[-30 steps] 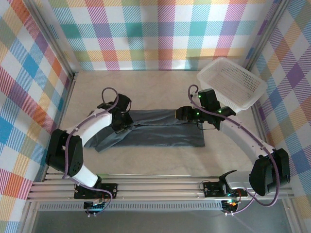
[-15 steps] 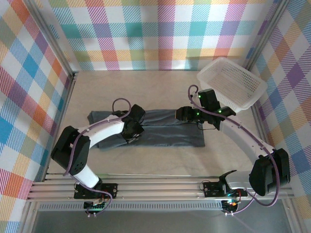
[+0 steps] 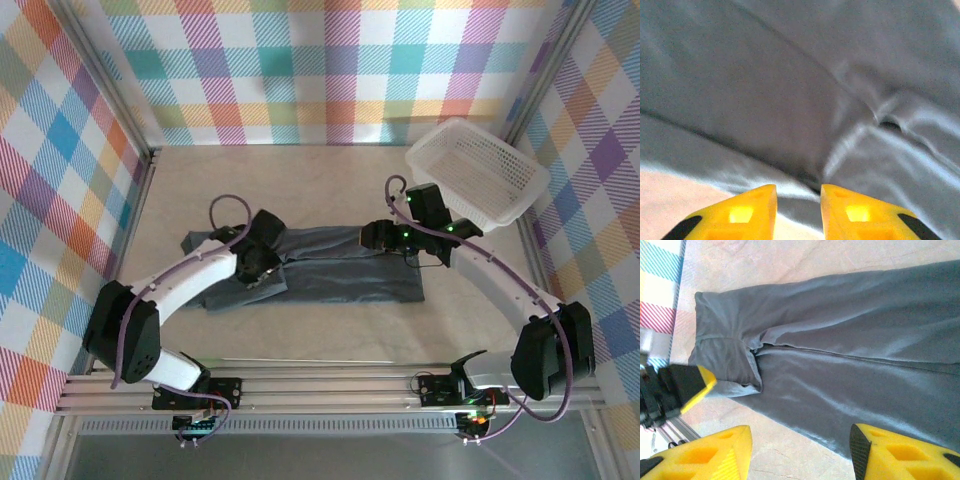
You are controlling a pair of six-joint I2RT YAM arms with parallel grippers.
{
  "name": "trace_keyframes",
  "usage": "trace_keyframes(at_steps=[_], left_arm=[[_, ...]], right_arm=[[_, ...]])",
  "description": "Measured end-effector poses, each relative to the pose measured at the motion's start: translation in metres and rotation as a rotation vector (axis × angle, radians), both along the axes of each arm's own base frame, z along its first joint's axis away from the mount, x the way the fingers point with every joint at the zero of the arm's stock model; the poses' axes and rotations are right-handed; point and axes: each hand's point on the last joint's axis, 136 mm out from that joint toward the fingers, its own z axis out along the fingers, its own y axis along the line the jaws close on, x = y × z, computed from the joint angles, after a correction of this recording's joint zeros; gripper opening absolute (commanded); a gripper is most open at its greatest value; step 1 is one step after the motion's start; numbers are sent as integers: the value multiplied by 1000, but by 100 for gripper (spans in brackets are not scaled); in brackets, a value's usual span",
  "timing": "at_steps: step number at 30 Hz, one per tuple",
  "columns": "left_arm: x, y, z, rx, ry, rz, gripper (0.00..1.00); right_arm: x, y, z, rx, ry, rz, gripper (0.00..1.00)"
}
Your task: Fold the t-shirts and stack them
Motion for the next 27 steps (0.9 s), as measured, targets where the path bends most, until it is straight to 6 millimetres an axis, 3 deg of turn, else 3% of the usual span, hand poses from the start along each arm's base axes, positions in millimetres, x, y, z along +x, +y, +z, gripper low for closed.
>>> trace_keyframes(at_steps=[5,9,13,15,27], left_arm=[[9,58,-12,57,38,55,31],[-11,103,-26,61,94,132,32],[-27,146,-25,40,112,257,32],[-29,152,-26,30,117,281,33],[-41,144,-45,-17,183,298,31]], right_arm=[[-1,1,0,5,6,3,55],[-1,2,0,11,8,9,55],[-1,4,-5,16,19,16,55],[-1,5,-7,15,27,18,55],[0,6,-7,18,26,17,55]])
